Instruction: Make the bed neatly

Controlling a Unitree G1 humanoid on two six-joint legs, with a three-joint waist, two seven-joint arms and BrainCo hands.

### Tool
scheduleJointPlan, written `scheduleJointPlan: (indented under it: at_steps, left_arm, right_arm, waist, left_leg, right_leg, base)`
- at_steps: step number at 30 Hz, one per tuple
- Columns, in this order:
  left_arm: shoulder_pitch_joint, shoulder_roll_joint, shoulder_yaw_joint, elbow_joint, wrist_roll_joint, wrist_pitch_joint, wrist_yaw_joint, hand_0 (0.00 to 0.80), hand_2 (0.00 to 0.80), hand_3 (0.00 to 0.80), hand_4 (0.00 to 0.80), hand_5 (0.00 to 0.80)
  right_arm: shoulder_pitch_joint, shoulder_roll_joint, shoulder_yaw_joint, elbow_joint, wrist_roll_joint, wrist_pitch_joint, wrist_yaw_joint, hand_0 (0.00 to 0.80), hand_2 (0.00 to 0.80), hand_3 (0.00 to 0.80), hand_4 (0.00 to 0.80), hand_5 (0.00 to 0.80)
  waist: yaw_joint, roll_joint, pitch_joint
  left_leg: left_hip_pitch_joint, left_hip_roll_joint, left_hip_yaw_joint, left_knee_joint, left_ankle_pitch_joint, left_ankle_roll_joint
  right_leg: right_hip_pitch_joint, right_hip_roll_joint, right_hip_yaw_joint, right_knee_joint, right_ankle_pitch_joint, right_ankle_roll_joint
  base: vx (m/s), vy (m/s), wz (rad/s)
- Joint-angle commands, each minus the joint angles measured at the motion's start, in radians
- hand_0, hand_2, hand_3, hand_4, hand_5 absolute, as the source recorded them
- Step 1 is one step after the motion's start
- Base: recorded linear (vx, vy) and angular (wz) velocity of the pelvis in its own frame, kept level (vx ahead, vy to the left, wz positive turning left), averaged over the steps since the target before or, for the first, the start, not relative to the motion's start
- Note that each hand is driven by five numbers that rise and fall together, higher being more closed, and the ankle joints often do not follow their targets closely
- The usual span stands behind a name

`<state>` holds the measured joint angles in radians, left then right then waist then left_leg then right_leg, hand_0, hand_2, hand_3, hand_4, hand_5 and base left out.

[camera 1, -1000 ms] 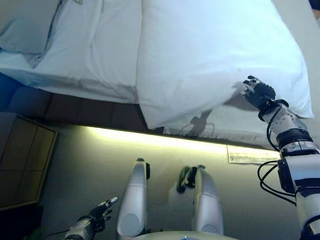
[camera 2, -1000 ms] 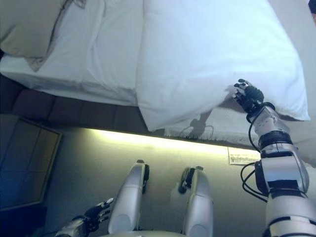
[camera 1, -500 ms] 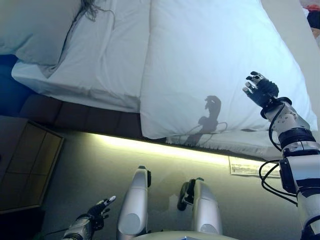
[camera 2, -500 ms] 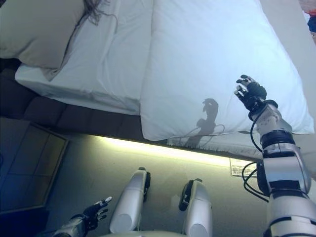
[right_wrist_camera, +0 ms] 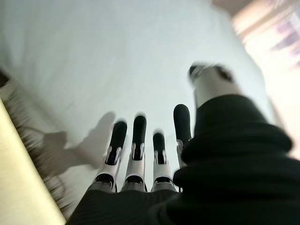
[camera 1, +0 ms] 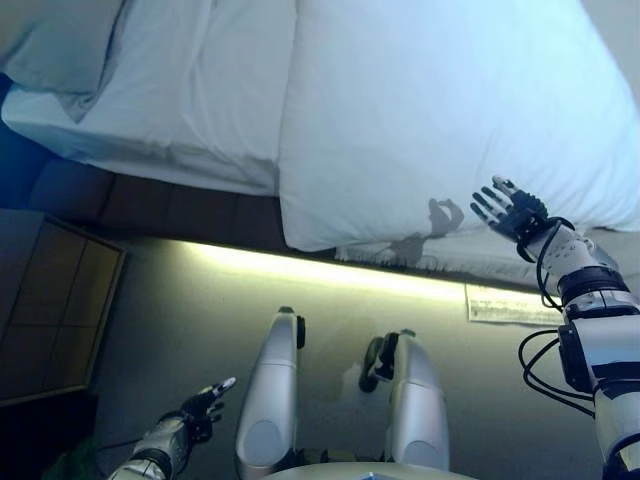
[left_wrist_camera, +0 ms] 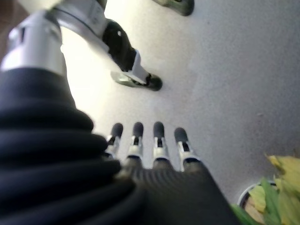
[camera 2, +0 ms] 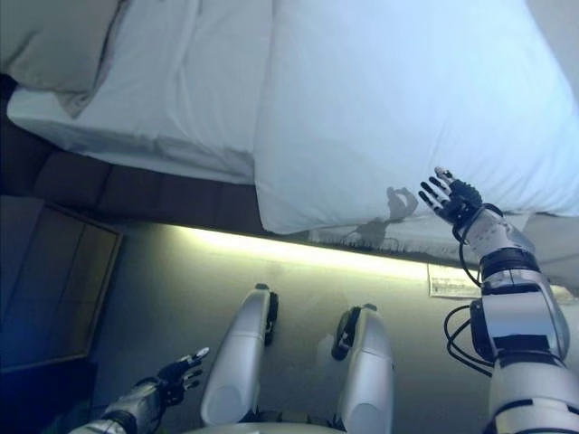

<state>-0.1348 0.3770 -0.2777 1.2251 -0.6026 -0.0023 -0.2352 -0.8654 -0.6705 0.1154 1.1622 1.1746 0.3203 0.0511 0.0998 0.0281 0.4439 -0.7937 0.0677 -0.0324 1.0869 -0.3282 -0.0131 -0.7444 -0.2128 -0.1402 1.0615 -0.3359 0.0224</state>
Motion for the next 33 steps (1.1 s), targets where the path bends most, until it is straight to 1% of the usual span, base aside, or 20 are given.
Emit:
scheduleJointPlan:
  at_steps: [1,4,7,15,16,21,28,33]
  left_arm:
    - [0.039,0.018,-0.065,0.019,-0.011,0.002,-0.007,0.0,0.0,0.0,0.0,0.0]
    - [0.042,0.011,-0.073,0.013,-0.022,0.0,-0.009,0.0,0.0,0.0,0.0,0.0]
    - [0.04,0.01,-0.077,0.004,-0.025,-0.001,-0.011,0.0,0.0,0.0,0.0,0.0]
    - [0.007,0.021,-0.103,-0.036,-0.061,0.014,0.007,0.0,0.0,0.0,0.0,0.0]
    - [0.002,0.022,-0.104,-0.042,-0.063,0.013,0.006,0.0,0.0,0.0,0.0,0.0]
    - [-0.012,0.028,-0.109,-0.067,-0.094,0.018,0.022,0.0,0.0,0.0,0.0,0.0]
    - [0.003,0.027,-0.103,-0.089,-0.116,0.01,0.021,0.0,0.0,0.0,0.0,0.0]
    - [0.022,0.019,-0.09,-0.099,-0.117,-0.014,0.011,0.0,0.0,0.0,0.0,0.0]
  right_arm:
    - [0.04,-0.005,-0.028,0.021,0.066,-0.024,-0.031,0.0,0.0,0.0,0.0,0.0]
    - [0.081,0.004,-0.035,0.024,0.099,-0.029,-0.051,0.0,0.0,0.0,0.0,0.0]
    - [0.104,-0.003,-0.043,0.031,0.103,-0.048,-0.056,0.0,0.0,0.0,0.0,0.0]
    - [0.067,-0.055,-0.037,0.054,0.121,-0.064,-0.019,0.0,0.0,0.0,0.0,0.0]
    - [0.054,-0.064,-0.035,0.055,0.127,-0.076,-0.016,0.0,0.0,0.0,0.0,0.0]
    - [-0.039,-0.11,-0.02,0.062,0.164,-0.116,-0.009,0.0,0.0,0.0,0.0,0.0]
    - [-0.176,-0.16,-0.005,0.071,0.245,-0.123,0.0,0.0,0.0,0.0,0.0,0.0]
    - [-0.234,-0.174,-0.01,0.055,0.28,-0.139,0.022,0.0,0.0,0.0,0.0,0.0]
  waist:
    - [0.0,0.023,-0.032]
    - [-0.012,0.031,-0.025]
    - [-0.022,0.042,-0.017]
    - [-0.038,0.071,0.02]
    - [-0.038,0.075,0.027]
    - [-0.028,0.094,0.044]
    - [-0.004,0.113,0.057]
    - [0.009,0.121,0.064]
  left_leg:
    - [0.029,-0.009,0.043,-0.209,0.142,0.051]
    - [0.03,-0.009,0.05,-0.236,0.147,0.049]
    - [0.018,-0.008,0.059,-0.237,0.145,0.05]
    - [-0.094,-0.005,0.074,-0.188,0.136,0.063]
    - [-0.112,-0.004,0.075,-0.182,0.135,0.064]
    - [-0.182,-0.007,0.082,-0.171,0.134,0.06]
    - [-0.251,-0.019,0.073,-0.16,0.137,0.048]
    - [-0.278,-0.021,0.067,-0.136,0.133,0.039]
  right_leg:
    - [-0.002,-0.005,0.002,-0.103,0.103,-0.043]
    - [-0.002,0.001,0.004,-0.131,0.107,-0.043]
    - [-0.019,0.001,0.006,-0.133,0.109,-0.044]
    - [-0.146,0.005,0.018,-0.059,0.098,-0.052]
    - [-0.168,0.005,0.02,-0.044,0.095,-0.053]
    - [-0.242,0.005,0.025,0.005,0.075,-0.058]
    - [-0.316,-0.002,0.02,0.051,0.051,-0.065]
    - [-0.337,-0.008,0.015,0.08,0.033,-0.072]
  base:
    - [-0.029,-0.004,-0.13]
    - [0.008,-0.005,-0.11]
    - [0.01,-0.001,-0.07]
    - [-0.039,-0.006,0.0]
    - [-0.075,-0.035,-0.03]
    - [-0.08,-0.041,0.01]
    - [-0.061,-0.022,0.08]
    - [-0.024,-0.003,0.03]
